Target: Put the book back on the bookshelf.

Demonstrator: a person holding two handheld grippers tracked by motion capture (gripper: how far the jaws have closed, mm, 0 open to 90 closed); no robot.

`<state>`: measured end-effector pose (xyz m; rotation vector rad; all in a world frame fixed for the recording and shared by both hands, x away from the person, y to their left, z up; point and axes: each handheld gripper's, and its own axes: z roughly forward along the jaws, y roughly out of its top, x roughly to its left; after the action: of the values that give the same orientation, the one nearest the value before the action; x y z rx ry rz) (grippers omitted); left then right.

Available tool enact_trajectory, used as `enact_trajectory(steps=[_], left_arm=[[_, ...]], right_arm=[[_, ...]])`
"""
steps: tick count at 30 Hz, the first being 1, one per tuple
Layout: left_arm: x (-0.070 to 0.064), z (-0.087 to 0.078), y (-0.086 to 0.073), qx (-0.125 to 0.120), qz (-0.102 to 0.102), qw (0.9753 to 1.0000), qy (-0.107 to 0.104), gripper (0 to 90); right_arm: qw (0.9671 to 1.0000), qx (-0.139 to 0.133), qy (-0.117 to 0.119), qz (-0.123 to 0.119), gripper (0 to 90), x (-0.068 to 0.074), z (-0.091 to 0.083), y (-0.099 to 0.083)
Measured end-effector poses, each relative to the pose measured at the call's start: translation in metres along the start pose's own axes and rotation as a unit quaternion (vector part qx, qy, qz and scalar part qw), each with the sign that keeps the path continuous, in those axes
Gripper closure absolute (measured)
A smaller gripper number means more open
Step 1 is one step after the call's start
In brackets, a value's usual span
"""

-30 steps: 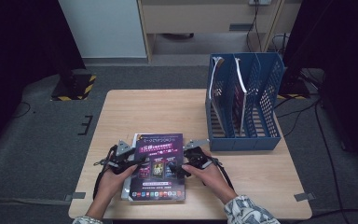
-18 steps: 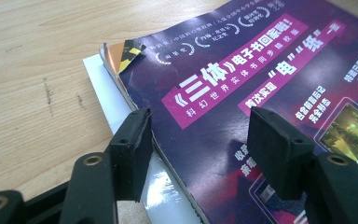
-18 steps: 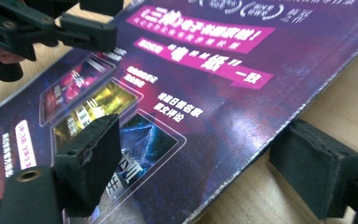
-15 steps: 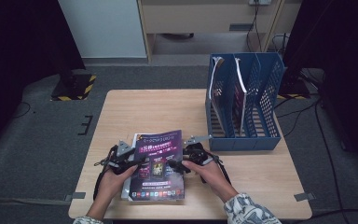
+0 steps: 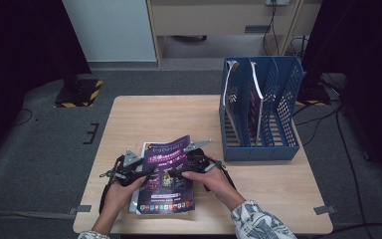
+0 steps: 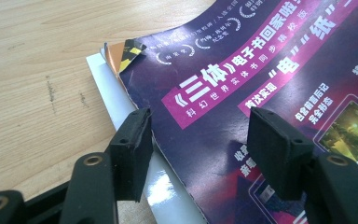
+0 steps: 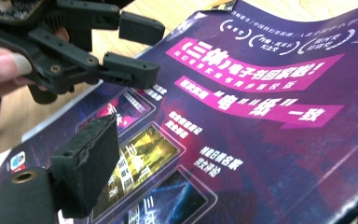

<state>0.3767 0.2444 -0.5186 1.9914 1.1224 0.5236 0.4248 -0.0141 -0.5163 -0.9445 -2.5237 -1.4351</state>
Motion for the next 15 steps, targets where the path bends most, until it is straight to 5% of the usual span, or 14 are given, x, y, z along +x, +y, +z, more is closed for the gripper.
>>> enact_trajectory(steps=[8, 15], left_arm=[[0.0001, -0.0004, 0.0004, 0.002, 0.000, 1.0000, 0.001, 40.3], [-0.0012, -0.0004, 0.0010, 0.003, 0.001, 1.0000, 0.004, 40.3]], right_arm=[[0.9995, -0.012, -0.018, -0.024, 33.5, 0.0034, -0.0044, 0.0042], [0.9999, -0.006, -0.004, -0.014, 26.8, 0.0061, 0.0046, 0.0063]])
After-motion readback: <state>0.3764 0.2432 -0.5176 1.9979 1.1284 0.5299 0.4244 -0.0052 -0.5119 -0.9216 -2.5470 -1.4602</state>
